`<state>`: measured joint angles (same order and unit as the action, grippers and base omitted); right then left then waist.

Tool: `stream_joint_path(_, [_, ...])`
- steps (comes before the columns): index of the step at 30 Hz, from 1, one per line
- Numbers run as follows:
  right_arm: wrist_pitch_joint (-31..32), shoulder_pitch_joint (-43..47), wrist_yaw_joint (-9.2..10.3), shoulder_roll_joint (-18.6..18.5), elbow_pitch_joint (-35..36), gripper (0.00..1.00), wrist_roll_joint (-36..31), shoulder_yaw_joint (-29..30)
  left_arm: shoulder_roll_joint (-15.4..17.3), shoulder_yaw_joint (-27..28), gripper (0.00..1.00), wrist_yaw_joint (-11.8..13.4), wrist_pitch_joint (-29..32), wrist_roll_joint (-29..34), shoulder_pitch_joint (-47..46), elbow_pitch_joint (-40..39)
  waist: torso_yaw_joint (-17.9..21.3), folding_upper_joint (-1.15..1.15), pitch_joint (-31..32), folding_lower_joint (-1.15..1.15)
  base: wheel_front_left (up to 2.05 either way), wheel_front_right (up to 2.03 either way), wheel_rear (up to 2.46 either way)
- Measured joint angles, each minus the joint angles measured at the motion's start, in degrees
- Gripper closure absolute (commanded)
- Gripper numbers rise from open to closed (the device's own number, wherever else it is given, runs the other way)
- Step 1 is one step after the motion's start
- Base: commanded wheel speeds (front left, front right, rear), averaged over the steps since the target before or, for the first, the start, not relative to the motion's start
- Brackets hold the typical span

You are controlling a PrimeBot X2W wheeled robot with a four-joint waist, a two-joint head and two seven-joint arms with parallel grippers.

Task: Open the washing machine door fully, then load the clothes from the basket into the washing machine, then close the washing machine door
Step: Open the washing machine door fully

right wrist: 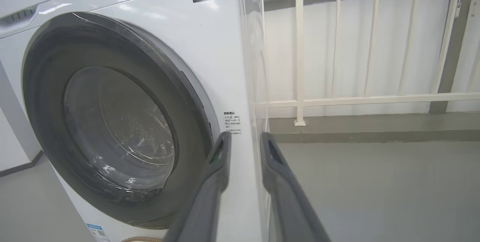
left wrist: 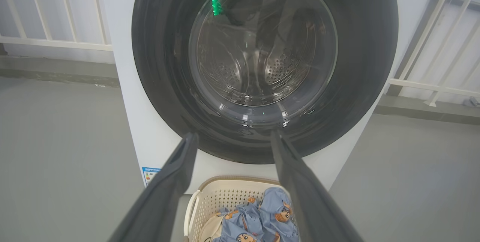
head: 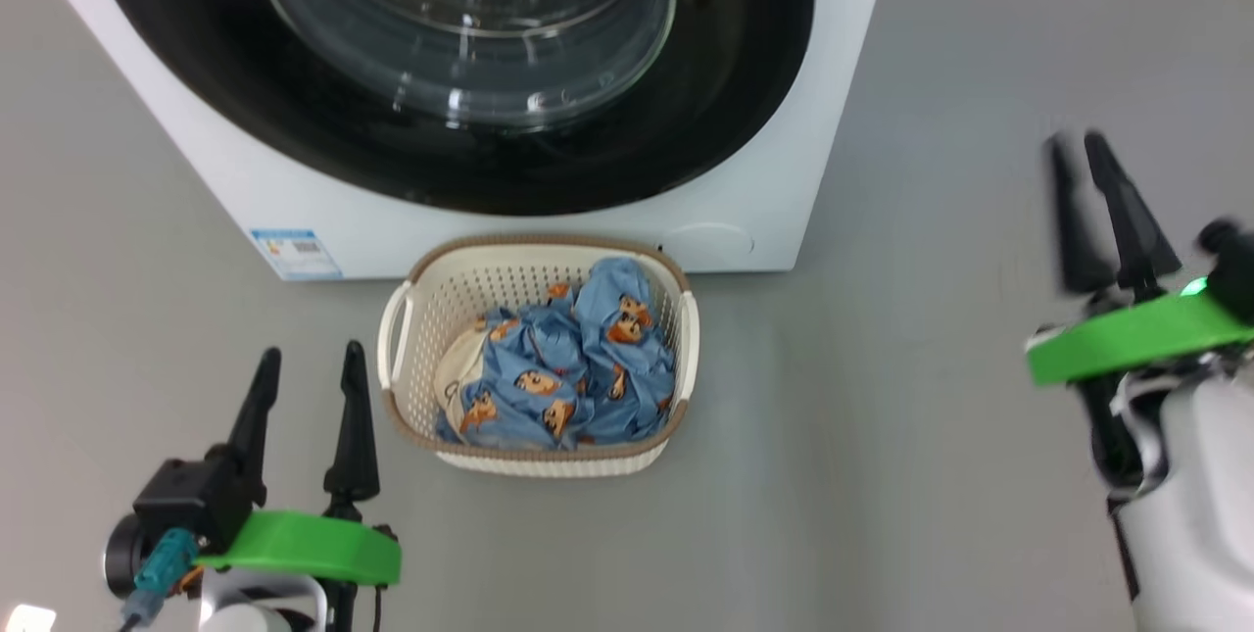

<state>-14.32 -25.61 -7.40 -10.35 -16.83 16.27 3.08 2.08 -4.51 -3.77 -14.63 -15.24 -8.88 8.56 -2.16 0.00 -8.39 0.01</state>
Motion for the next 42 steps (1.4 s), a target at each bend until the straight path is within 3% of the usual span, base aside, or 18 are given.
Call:
stream_joint_path(7, [-0.36, -5.66, 0.00, -1.04, -0.52, 1.00, 7.93, 1.78, -0.02, -0.36, 0.00, -0.01, 0.00, 0.45, -2.21, -1.18, -1.23, 0.00, -3.92, 0.00, 0.00, 0.00, 0.00])
stream_joint_path(11, [-0.41, -10.04, 0.00, -3.59, -2.42, 1.00, 11.80, 1.56, -0.05, -0.66, 0.00, -0.01, 0.00, 1.35, -3.49, -1.68, -1.91, 0.00, -6.30, 0.00, 0.00, 0.00, 0.00])
stream_joint_path(23, [0.65, -23.31, 0.00, -10.79, -11.98, 1.00, 24.21, -5.50, -0.18, -2.08, 0.00, 0.08, -0.01, 1.32, -6.53, -4.95, -4.00, 0.00, -12.77, 0.00, 0.00, 0.00, 0.00])
stream_joint_path(31, [13.59, -33.26, 0.00, -12.95, -15.43, 1.00, 45.54, -7.88, -0.25, -3.34, 0.00, 1.01, -0.01, 0.32, -9.28, -5.89, -6.00, 0.00, -17.31, 0.00, 0.00, 0.00, 0.00])
stream_joint_path(36, [20.00, -38.16, 0.00, -16.02, -15.48, 1.00, 53.35, -9.48, -0.27, -4.21, 0.00, 1.36, -0.01, -0.57, -10.21, -6.04, -7.42, 0.00, -19.27, 0.00, 0.00, 0.00, 0.00])
stream_joint_path(42, [29.10, -41.47, 0.00, -16.72, -15.93, 1.00, 63.46, -10.00, -0.29, -4.65, 0.00, 1.59, -0.01, -0.92, -10.59, -6.04, -8.99, 0.00, -20.90, 0.00, 0.00, 0.00, 0.00])
